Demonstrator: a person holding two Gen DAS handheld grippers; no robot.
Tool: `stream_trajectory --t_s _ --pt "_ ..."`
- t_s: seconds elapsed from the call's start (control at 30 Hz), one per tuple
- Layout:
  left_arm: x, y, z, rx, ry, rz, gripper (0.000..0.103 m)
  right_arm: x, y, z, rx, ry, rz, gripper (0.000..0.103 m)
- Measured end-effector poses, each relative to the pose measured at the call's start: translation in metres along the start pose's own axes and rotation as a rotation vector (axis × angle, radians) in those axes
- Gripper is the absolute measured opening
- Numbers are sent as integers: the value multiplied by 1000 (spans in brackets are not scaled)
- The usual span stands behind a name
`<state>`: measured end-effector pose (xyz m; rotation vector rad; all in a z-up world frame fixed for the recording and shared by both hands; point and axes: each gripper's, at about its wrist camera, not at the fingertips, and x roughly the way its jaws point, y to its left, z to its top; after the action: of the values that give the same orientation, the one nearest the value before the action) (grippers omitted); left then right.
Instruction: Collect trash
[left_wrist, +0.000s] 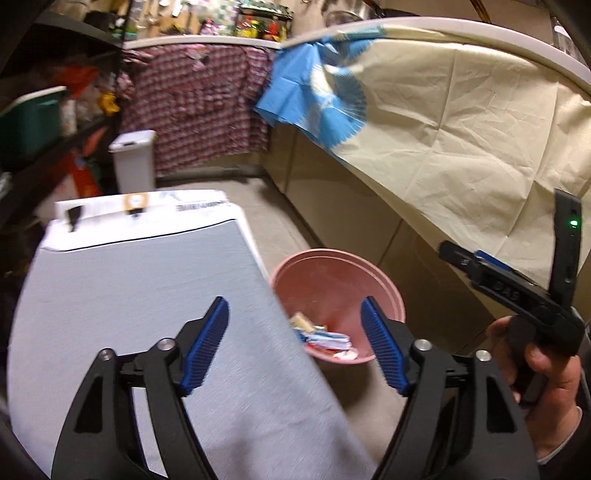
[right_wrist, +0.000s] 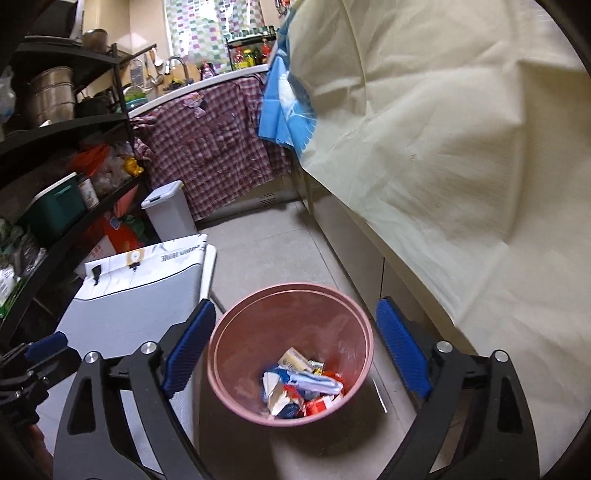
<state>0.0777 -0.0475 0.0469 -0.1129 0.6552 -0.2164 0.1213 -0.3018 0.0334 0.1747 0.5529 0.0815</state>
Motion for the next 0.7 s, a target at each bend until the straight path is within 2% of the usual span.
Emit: stream_trajectory --t_s 0.17,0.4,0.57,0.7 --pt "-27 11 -22 -47 14 77 82 -36 12 -16 -36 -32 0 96" --pt "-50 16 -51 -101 33 192 87 -68 30 -49 -100 -7 -11 98" --pt "-60 15 -73 -136 42 205 87 -83 39 -67 -139 -4 -28 98" --pt "-59 7 -80 -109 45 204 87 -84 47 -73 -187 4 -53 98"
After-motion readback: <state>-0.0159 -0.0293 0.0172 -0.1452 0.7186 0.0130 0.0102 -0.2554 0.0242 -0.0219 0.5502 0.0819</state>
